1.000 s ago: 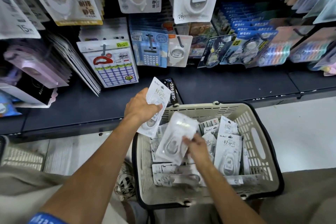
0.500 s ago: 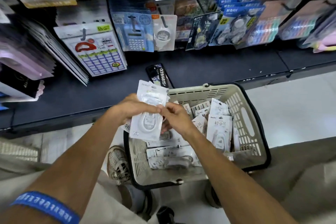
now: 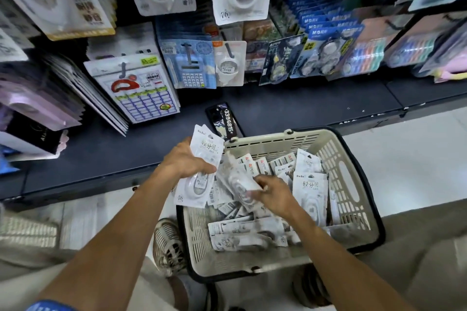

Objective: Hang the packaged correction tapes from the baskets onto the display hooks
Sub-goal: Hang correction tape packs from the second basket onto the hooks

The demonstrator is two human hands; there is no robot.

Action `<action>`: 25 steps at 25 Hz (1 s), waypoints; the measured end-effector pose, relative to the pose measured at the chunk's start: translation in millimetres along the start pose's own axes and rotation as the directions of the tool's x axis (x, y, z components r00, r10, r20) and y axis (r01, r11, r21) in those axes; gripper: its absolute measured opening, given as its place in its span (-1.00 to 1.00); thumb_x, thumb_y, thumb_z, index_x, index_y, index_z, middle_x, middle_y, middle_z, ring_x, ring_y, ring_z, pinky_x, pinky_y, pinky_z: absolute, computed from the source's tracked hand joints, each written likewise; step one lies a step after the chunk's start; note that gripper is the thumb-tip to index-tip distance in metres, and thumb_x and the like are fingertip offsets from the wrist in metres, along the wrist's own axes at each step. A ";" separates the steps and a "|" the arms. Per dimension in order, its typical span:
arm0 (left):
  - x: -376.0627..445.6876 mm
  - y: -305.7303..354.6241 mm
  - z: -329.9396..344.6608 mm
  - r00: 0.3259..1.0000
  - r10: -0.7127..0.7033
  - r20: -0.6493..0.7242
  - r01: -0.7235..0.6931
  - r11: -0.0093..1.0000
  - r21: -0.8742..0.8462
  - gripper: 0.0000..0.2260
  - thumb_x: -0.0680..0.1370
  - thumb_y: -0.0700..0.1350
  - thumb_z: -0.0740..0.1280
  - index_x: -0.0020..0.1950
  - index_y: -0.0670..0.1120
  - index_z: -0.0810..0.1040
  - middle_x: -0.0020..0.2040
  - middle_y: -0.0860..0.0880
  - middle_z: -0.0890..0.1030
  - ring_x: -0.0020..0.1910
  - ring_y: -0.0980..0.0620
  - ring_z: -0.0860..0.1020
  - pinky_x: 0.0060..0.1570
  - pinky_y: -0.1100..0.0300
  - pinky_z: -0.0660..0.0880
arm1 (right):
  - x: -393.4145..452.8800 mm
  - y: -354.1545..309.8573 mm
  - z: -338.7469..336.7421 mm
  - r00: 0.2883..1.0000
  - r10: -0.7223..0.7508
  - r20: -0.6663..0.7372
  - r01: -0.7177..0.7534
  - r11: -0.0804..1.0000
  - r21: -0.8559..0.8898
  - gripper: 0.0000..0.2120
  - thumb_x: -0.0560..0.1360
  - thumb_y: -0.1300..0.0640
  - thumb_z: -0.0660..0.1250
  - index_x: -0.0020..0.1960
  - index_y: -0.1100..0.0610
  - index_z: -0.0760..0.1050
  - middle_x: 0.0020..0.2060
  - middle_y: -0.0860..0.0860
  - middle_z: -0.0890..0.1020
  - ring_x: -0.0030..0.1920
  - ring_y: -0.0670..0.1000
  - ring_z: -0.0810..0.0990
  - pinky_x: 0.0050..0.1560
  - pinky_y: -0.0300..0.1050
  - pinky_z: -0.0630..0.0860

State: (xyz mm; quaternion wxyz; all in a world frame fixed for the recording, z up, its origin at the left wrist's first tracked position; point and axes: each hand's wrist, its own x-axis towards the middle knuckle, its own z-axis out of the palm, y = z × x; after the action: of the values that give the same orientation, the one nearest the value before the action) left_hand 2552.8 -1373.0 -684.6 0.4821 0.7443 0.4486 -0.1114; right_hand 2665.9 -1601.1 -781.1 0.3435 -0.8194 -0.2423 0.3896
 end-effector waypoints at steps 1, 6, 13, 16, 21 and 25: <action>1.0 0.1 1.7 1.000 0.001 0.026 -0.001 1.000 0.004 -0.37 0.29 -0.14 0.67 0.29 -0.02 0.51 0.16 0.00 0.67 0.12 -0.09 0.65 0.22 -0.08 0.57 | -5.3 4.1 -10.5 1.000 0.025 -0.010 -0.021 0.961 0.277 -0.86 0.53 0.12 0.48 0.07 0.12 0.65 -0.06 0.02 0.71 -0.14 0.03 0.68 -0.15 -0.02 0.64; 2.9 10.0 10.9 0.994 0.073 0.084 -0.059 0.987 -0.152 -0.52 0.35 -0.16 0.65 0.17 0.05 0.54 0.11 0.05 0.70 -0.02 0.10 0.66 -0.07 0.19 0.60 | -21.6 10.7 -40.6 0.988 0.141 0.058 -0.126 0.536 0.835 -0.80 0.44 0.11 0.43 0.03 0.16 0.62 -0.06 0.08 0.75 -0.10 0.04 0.71 -0.21 -0.11 0.63; -3.0 32.1 31.0 0.973 0.046 0.226 0.035 0.939 -0.342 -0.51 0.34 0.11 0.61 0.20 -0.02 0.64 0.08 -0.04 0.74 0.08 -0.06 0.70 0.11 0.02 0.62 | -37.5 -16.9 -45.0 0.997 0.063 0.046 -0.066 0.361 0.930 -0.75 0.55 0.12 0.35 0.19 0.20 0.55 0.00 0.11 0.73 -0.11 0.04 0.72 -0.28 -0.07 0.63; -7.5 54.7 33.1 0.930 0.087 0.356 0.103 0.870 -0.481 -0.47 0.26 0.25 0.54 0.10 -0.03 0.73 0.02 -0.08 0.76 -0.03 -0.06 0.75 -0.09 0.05 0.68 | -36.3 -43.3 -23.8 0.997 0.073 -0.028 -0.012 0.500 0.866 -0.86 0.64 0.13 0.29 0.04 0.21 0.51 -0.14 0.12 0.70 -0.24 0.06 0.65 -0.34 -0.05 0.58; -10.4 67.8 36.7 0.908 0.151 0.391 0.068 0.867 -0.493 -0.56 0.31 -0.17 0.60 0.17 -0.12 0.66 0.01 -0.17 0.76 -0.05 -0.15 0.75 -0.21 0.02 0.68 | -42.1 -38.8 -30.7 0.960 0.042 -0.276 0.161 0.724 0.670 -0.72 0.61 0.06 0.37 -0.25 0.13 0.51 -0.39 0.04 0.58 -0.42 -0.03 0.53 -0.43 -0.19 0.51; -6.7 69.3 40.2 0.931 0.132 0.341 0.068 0.855 -0.514 -0.64 0.40 -0.30 0.56 0.16 -0.10 0.64 -0.04 -0.16 0.76 -0.13 -0.15 0.75 -0.33 0.03 0.66 | -43.3 17.0 -44.7 0.839 0.394 -0.375 -0.304 0.912 0.277 -0.82 0.62 0.07 0.34 0.07 0.19 0.56 -0.02 0.14 0.66 -0.07 0.11 0.65 -0.07 -0.04 0.63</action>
State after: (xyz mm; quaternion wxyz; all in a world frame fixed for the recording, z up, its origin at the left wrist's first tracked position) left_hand 2613.4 -1418.8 -658.3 0.7407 0.5608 0.3518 -0.1145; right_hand 2679.0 -1657.6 -752.9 0.3936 -0.8744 0.0336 0.2818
